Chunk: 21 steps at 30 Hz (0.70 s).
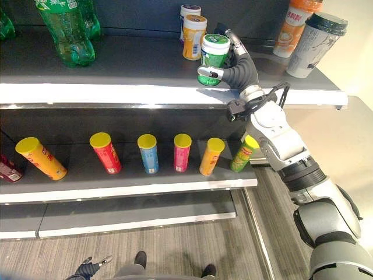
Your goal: Put the goods on the table back onto the shelves and tidy them up.
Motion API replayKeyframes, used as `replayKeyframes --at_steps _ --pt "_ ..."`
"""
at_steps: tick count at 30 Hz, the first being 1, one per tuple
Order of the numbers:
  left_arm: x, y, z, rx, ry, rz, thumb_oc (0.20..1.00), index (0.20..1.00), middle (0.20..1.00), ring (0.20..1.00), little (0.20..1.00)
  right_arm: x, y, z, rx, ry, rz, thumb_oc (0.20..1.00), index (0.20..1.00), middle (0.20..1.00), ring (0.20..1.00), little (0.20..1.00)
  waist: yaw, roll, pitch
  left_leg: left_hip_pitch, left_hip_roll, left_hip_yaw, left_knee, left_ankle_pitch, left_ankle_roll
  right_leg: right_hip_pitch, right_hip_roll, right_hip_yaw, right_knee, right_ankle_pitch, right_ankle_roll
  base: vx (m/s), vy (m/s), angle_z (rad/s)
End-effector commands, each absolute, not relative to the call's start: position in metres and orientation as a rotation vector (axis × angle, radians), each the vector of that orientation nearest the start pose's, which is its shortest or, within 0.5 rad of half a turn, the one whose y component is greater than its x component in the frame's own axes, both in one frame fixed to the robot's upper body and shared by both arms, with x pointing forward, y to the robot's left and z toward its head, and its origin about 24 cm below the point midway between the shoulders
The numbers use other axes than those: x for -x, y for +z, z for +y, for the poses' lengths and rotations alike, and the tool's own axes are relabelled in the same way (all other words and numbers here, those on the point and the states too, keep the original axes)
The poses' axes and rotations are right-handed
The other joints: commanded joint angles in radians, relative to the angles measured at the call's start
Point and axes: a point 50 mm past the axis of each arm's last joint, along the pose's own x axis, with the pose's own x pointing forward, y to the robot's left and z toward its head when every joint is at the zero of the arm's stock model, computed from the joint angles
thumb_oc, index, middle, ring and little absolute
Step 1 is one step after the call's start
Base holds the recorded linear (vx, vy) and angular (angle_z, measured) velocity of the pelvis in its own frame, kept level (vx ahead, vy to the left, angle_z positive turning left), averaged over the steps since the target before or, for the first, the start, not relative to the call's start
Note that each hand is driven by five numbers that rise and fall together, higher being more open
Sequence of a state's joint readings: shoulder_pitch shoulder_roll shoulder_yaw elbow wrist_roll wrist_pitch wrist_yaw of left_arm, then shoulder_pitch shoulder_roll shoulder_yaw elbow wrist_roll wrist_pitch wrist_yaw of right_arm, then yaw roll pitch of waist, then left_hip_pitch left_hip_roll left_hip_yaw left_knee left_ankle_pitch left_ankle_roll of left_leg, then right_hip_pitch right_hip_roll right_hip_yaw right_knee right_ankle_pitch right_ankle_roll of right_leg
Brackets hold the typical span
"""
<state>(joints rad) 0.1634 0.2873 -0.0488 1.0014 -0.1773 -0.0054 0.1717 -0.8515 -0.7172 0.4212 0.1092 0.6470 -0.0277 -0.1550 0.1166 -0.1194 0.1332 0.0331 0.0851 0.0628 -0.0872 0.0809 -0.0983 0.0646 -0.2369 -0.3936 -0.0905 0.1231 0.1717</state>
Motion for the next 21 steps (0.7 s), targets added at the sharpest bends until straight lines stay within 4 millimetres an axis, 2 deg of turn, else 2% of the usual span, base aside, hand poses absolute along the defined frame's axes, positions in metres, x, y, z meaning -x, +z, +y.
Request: replayKeyframes --at_steps 1,9,21 --pt "-0.092 -0.143 0.272 -0.25 0.392 1.087 1.0 1.0 1.0 1.0 1.0 -0.344 0.292 -0.132 0.197 0.297 -0.63 1.0 1.0 1.0 1.0 1.0 0.039 -0.026 0.023 0.004 -0.001 -0.044 0.008 -0.126 -0.018 0.014 -0.1 -0.038 0.045 -0.022 0.079 0.0 0.0 0.0" --pt "-0.091 -0.143 0.271 -0.252 0.401 1.091 1.0 1.0 1.0 1.0 1.0 -0.345 0.289 -0.122 0.201 0.299 -0.635 1.0 1.0 1.0 1.0 1.0 0.045 -0.025 0.023 0.005 -0.004 -0.046 0.008 -0.128 -0.015 0.015 -0.103 -0.04 0.046 -0.022 0.079 0.0 0.0 0.0" --pt "-0.088 -0.145 0.271 -0.261 0.408 1.106 1.0 1.0 1.0 1.0 1.0 -0.351 0.287 -0.122 0.226 0.25 -0.629 1.0 1.0 1.0 1.0 1.0 0.05 -0.021 0.024 0.006 -0.007 -0.049 0.008 -0.13 -0.012 0.015 -0.106 -0.041 0.049 -0.024 0.079 0.0 0.0 0.0"
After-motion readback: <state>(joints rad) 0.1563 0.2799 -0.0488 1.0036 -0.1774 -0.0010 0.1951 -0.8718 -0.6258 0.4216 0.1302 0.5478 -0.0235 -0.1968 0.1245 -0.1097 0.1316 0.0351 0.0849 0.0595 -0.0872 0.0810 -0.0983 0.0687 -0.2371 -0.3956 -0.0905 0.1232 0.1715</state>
